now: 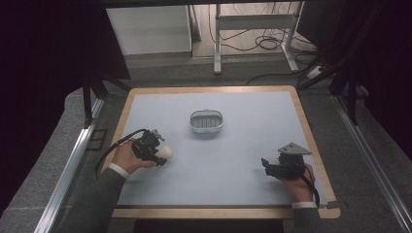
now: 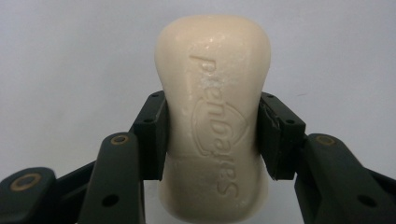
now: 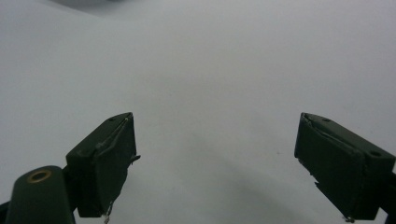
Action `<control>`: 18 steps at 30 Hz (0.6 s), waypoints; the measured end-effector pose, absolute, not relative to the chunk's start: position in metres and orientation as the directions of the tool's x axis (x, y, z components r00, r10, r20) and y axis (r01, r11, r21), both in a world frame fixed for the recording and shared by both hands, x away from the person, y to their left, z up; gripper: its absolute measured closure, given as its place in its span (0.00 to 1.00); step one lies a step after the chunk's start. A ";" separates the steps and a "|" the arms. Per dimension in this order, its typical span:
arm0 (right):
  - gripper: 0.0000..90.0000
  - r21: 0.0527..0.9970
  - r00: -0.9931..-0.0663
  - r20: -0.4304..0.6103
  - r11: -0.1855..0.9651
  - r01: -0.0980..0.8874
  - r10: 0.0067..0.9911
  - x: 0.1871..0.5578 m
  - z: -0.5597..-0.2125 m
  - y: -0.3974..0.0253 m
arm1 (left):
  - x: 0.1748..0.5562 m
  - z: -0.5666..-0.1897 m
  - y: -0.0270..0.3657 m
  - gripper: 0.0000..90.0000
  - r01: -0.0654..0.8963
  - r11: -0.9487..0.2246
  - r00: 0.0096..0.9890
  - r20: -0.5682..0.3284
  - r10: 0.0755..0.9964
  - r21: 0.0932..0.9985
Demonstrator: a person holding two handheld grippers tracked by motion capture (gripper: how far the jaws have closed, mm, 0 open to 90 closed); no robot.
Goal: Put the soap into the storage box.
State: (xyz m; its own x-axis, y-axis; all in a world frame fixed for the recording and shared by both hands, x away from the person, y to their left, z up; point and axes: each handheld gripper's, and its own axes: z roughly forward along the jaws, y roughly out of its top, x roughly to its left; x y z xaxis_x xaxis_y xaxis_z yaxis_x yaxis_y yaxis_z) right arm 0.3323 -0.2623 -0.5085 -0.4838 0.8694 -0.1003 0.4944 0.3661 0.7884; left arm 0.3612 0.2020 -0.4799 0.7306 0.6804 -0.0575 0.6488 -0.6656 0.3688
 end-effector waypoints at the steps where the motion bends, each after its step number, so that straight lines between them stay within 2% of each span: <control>1: 0.14 0.788 -0.483 -0.098 0.364 0.496 0.870 0.332 -0.509 -0.262 | 0.363 -0.479 0.202 0.56 0.649 -0.663 0.729 -0.056 0.682 0.374; 18: 0.14 0.779 -0.486 -0.110 0.379 0.499 0.867 0.333 -0.511 -0.260 | 0.391 -0.465 0.198 0.56 0.654 -0.650 0.718 -0.046 0.695 0.387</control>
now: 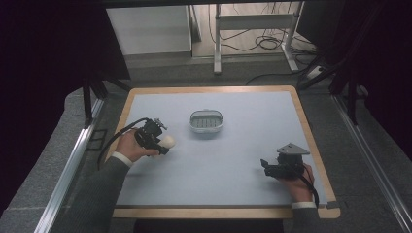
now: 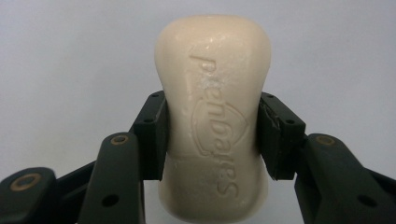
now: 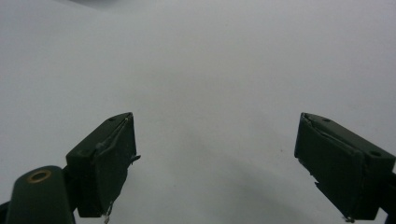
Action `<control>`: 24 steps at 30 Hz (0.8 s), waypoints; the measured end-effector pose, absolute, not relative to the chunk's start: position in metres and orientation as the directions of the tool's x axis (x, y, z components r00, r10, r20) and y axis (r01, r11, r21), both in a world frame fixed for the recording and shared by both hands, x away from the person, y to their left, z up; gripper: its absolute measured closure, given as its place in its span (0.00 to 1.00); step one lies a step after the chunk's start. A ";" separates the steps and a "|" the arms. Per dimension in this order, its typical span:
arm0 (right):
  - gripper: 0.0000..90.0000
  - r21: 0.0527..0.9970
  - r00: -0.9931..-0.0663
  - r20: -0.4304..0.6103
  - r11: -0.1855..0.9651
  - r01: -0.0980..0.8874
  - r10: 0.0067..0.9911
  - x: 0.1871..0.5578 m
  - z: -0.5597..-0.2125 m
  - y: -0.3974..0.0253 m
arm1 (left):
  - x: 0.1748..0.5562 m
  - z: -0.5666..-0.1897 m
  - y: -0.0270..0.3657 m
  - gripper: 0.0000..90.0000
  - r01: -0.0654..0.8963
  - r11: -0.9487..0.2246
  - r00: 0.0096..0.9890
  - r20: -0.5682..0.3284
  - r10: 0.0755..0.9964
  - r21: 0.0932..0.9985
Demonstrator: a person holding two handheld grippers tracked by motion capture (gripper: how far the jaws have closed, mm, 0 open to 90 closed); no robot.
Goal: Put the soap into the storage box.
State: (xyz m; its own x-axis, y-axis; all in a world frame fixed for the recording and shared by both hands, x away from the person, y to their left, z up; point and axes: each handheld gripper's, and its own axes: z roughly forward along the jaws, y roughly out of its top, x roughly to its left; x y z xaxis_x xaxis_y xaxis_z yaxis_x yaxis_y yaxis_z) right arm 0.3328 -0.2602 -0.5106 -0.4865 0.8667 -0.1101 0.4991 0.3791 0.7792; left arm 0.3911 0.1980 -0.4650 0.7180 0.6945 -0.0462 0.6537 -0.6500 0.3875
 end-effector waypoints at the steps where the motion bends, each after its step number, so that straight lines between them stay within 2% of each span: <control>1: 0.14 0.781 -0.486 -0.108 0.377 0.499 0.867 0.333 -0.510 -0.260 | 0.393 -0.464 0.198 0.56 0.656 -0.649 0.717 -0.047 0.696 0.386; 24: 0.14 0.770 -0.486 -0.127 0.395 0.501 0.865 0.332 -0.511 -0.257 | 0.424 -0.453 0.190 0.56 0.645 -0.650 0.720 -0.034 0.694 0.402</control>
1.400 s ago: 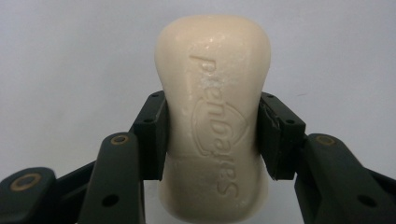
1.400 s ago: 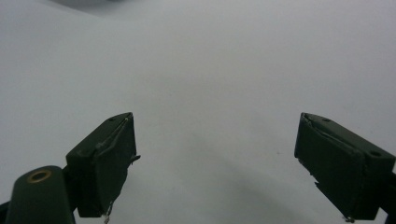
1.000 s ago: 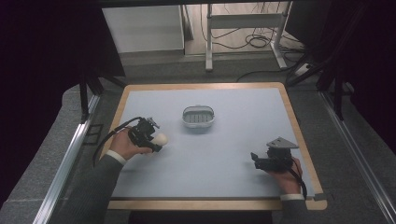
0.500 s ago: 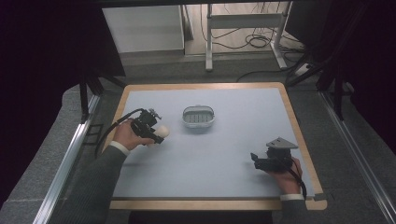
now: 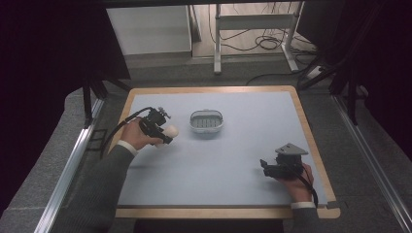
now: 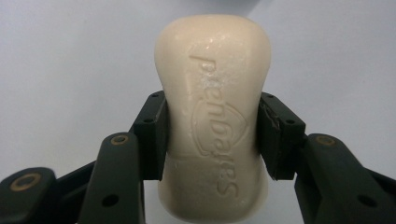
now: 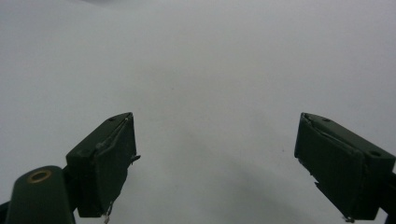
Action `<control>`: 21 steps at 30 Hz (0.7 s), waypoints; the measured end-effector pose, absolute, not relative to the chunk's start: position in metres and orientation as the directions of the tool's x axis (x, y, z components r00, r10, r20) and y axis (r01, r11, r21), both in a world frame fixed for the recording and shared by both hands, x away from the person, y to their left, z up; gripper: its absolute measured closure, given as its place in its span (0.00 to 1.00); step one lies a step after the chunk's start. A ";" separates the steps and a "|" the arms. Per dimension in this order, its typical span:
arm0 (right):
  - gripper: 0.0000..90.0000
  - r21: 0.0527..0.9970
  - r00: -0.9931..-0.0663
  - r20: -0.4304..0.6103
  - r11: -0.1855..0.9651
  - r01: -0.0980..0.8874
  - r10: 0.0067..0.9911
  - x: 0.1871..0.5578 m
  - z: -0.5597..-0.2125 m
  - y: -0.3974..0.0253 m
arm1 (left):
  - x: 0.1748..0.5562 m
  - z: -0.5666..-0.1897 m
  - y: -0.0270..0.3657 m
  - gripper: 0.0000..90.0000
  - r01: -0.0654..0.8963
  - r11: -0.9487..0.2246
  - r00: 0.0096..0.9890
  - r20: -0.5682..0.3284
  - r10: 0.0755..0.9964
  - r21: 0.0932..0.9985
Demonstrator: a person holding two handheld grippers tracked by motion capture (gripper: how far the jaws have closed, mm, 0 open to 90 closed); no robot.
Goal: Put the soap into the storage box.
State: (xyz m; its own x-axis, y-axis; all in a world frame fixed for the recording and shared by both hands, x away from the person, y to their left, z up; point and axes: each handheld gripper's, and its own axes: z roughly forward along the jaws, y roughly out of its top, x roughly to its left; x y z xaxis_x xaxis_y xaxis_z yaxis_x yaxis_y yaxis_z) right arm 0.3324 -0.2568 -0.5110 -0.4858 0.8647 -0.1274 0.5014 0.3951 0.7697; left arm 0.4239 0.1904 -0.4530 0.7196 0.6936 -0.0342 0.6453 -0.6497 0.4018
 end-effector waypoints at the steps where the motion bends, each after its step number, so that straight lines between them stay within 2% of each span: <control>1: 0.14 0.769 -0.485 -0.129 0.396 0.502 0.865 0.332 -0.511 -0.257 | 0.426 -0.452 0.190 0.56 0.644 -0.651 0.721 -0.033 0.692 0.402; 21: 0.14 0.765 -0.478 -0.138 0.400 0.505 0.867 0.333 -0.512 -0.255 | 0.462 -0.428 0.167 0.56 0.581 -0.711 0.772 0.008 0.636 0.395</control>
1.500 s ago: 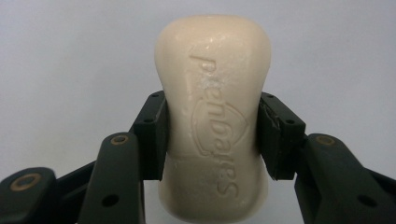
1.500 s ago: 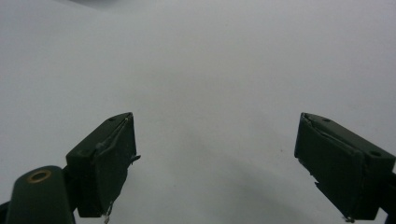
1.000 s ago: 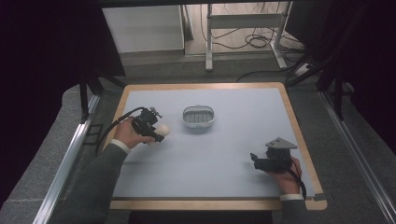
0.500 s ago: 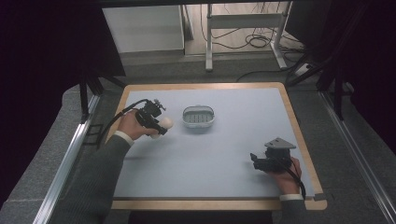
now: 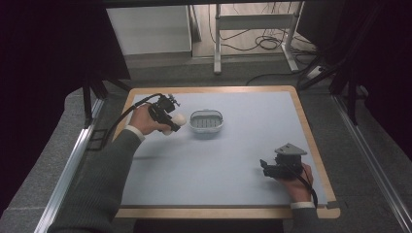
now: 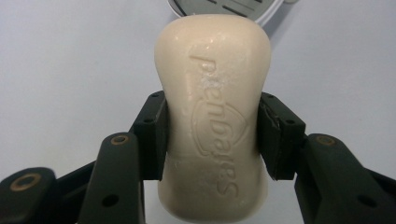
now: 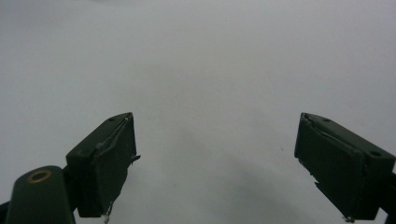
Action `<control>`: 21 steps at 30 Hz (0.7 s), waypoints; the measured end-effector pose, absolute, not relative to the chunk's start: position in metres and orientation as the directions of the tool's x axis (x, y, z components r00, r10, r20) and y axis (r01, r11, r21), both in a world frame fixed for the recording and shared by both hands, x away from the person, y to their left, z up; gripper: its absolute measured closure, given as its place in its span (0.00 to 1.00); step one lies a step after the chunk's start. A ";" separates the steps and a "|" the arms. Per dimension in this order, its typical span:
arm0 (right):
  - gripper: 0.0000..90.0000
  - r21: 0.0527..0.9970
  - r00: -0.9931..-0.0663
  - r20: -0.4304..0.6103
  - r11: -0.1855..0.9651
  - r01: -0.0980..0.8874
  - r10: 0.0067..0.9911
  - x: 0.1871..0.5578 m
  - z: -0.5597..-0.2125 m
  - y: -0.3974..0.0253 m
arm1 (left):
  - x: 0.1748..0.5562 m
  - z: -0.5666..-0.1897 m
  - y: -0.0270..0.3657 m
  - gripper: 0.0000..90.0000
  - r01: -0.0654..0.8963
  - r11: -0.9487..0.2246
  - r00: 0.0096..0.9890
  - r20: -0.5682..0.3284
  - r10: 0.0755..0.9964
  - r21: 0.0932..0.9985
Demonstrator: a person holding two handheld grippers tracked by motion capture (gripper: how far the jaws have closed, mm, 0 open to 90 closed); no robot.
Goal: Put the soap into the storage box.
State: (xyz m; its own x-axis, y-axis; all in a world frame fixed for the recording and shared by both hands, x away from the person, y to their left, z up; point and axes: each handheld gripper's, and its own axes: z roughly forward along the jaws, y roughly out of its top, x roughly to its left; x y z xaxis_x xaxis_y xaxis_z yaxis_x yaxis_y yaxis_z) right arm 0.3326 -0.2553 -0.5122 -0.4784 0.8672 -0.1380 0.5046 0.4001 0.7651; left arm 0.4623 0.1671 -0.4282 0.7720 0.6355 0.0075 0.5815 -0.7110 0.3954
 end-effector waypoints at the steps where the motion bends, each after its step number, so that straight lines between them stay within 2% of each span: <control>1: 0.14 0.765 -0.478 -0.138 0.400 0.505 0.867 0.333 -0.512 -0.255 | 0.465 -0.428 0.166 0.56 0.578 -0.713 0.776 0.003 0.631 0.397; 21: 0.14 0.769 -0.479 -0.137 0.398 0.501 0.867 0.333 -0.513 -0.258 | 0.491 -0.424 0.140 0.56 0.533 -0.756 0.818 0.000 0.576 0.379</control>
State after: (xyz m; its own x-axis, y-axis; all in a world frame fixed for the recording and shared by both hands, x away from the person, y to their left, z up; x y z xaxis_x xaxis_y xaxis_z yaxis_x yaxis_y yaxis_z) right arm 0.3327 -0.2575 -0.5129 -0.4792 0.8670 -0.1368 0.5009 0.3981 0.7685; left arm 0.4912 0.1404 -0.4243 0.8175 0.5759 0.0001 0.5328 -0.7564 0.3794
